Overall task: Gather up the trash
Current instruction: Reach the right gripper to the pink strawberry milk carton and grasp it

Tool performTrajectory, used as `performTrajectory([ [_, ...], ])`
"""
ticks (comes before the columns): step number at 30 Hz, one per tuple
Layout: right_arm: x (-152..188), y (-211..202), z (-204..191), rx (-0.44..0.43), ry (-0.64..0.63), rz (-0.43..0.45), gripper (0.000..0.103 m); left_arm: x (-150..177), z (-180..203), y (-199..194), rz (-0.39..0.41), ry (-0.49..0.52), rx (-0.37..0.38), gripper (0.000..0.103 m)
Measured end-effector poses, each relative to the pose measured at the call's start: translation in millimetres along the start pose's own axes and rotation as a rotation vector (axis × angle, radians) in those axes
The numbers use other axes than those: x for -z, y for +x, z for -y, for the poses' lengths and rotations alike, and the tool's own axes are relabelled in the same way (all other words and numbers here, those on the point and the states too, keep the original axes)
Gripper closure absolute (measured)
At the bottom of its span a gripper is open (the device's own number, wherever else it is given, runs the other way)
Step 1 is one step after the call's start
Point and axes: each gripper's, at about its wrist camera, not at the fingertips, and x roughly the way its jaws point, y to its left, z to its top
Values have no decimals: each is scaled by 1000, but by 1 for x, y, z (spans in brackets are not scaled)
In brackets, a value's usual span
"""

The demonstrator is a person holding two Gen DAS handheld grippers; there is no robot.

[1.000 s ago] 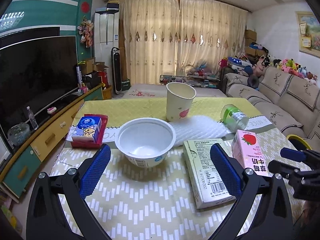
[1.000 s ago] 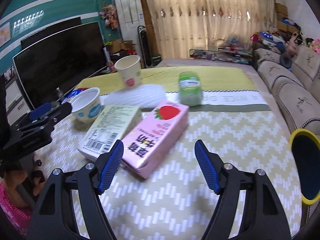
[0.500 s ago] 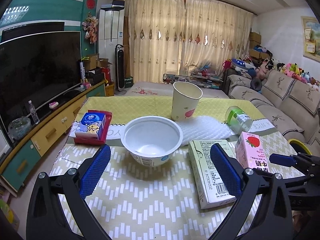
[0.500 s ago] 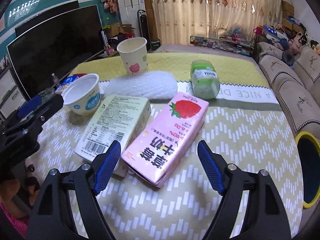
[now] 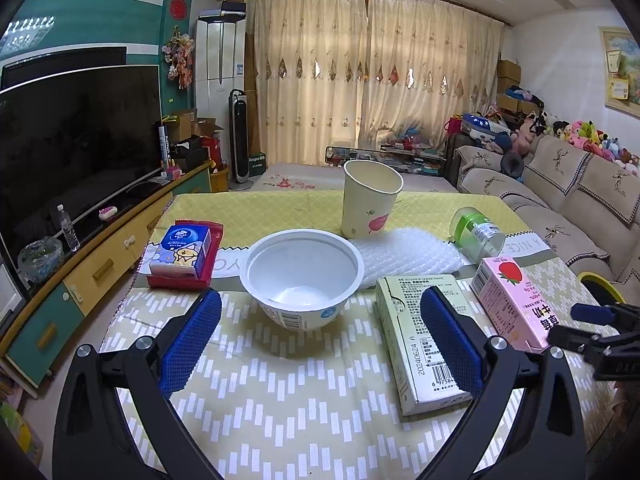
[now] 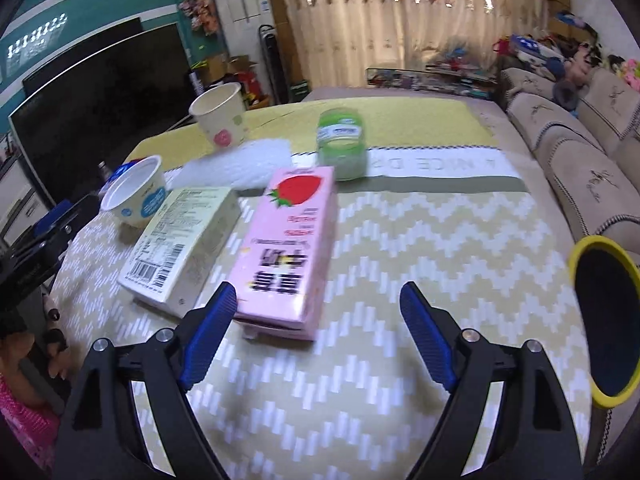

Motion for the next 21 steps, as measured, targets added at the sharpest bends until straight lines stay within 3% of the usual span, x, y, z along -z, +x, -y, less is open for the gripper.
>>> performTrajectory([
  [10,-5,6,-31,22,-58,21,24,0,1,-1,5,4,2,5],
  [15,-4,22,-29,46,-39,-33,24,0,2,-2,6,7,4,5],
  [16,-4,24,-29,49,-38,-41,27,0,2,-2,7,8,2,5],
  [19,-3,29,-25,29,-27,-69,52,1,2,-2,7,9,2,5],
  [21,-2,21,-22,28,-26,-42,54,1,2,-2,7,13,1,5],
])
